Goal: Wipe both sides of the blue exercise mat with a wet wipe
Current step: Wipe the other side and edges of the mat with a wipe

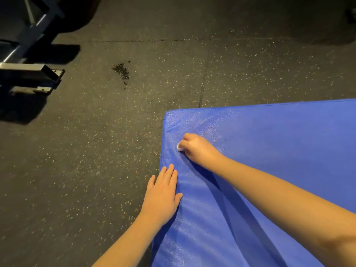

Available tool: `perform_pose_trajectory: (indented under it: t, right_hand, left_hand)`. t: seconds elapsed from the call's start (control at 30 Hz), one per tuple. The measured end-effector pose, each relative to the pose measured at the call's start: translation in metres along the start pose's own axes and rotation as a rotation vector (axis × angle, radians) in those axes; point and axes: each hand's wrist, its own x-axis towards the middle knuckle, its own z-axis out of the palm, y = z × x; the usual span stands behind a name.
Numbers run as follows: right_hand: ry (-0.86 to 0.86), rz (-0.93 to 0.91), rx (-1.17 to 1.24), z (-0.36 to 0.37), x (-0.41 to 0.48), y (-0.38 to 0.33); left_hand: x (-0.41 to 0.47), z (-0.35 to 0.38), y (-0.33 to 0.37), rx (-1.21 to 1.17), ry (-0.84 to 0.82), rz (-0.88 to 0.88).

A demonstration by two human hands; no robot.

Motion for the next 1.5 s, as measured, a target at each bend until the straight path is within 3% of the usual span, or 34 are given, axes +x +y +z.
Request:
perform_pose_trajectory:
  t: [0.07, 0.17, 0.23, 0.37, 0.4, 0.53, 0.6, 0.7, 0.77, 0.87, 0.9, 1.0, 1.07, 1.23, 1.4, 1.5]
  right_hand:
    - [0.056, 0.077, -0.063, -0.011, 0.016, 0.012]
    - [0.208, 0.398, -0.106, -0.024, 0.037, 0.031]
    - [0.153, 0.326, -0.029, -0.018, 0.033, 0.021]
    - [-0.082, -0.086, 0.029, 0.0, -0.01, 0.001]
    - [-0.075, -0.089, 0.002, -0.005, -0.011, 0.008]
    - [0.185, 0.224, -0.045, -0.014, 0.0, 0.038]
    - [0.148, 0.128, -0.011, -0.007, -0.012, 0.021]
    - [-0.072, -0.22, -0.023, 0.007, -0.044, -0.001]
    - [-0.051, -0.149, -0.062, -0.002, -0.038, 0.011]
    - [0.157, 0.123, -0.083, -0.007, -0.023, 0.024]
    - [0.15, 0.106, -0.064, -0.004, -0.026, 0.019]
    - [-0.055, -0.237, -0.006, 0.015, -0.062, -0.006]
    - [-0.149, -0.337, -0.061, 0.016, -0.074, -0.003]
    - [0.136, -0.004, -0.078, 0.009, -0.053, 0.013]
    - [-0.105, -0.394, -0.132, 0.018, -0.088, -0.004]
    - [0.07, -0.155, -0.137, 0.003, -0.073, 0.021]
  left_hand:
    - [0.0, 0.0, 0.0, -0.002, -0.014, 0.004]
    - [-0.001, -0.001, -0.002, 0.017, -0.024, 0.015]
    - [-0.001, 0.0, -0.005, 0.033, -0.015, 0.025]
    - [0.001, 0.003, -0.006, 0.058, 0.005, 0.022]
    - [0.001, 0.004, -0.005, 0.062, 0.003, 0.018]
    - [0.001, 0.005, -0.003, 0.068, -0.001, 0.003]
    - [0.0, 0.006, -0.002, 0.078, 0.021, 0.0]
    - [-0.002, 0.013, 0.001, 0.056, 0.063, -0.01]
    - [-0.006, 0.016, -0.001, 0.022, 0.142, 0.019]
    - [-0.016, 0.033, -0.003, -0.054, 0.323, 0.076]
    - [-0.021, 0.035, -0.002, -0.067, 0.332, 0.075]
    - [-0.032, 0.046, 0.001, -0.051, 0.268, 0.051]
    - [-0.033, 0.049, 0.0, -0.032, 0.238, 0.033]
    - [-0.032, 0.044, 0.004, -0.025, 0.204, 0.023]
    - [-0.031, 0.044, 0.002, -0.03, 0.215, 0.018]
    - [-0.03, 0.045, 0.004, -0.024, 0.234, 0.007]
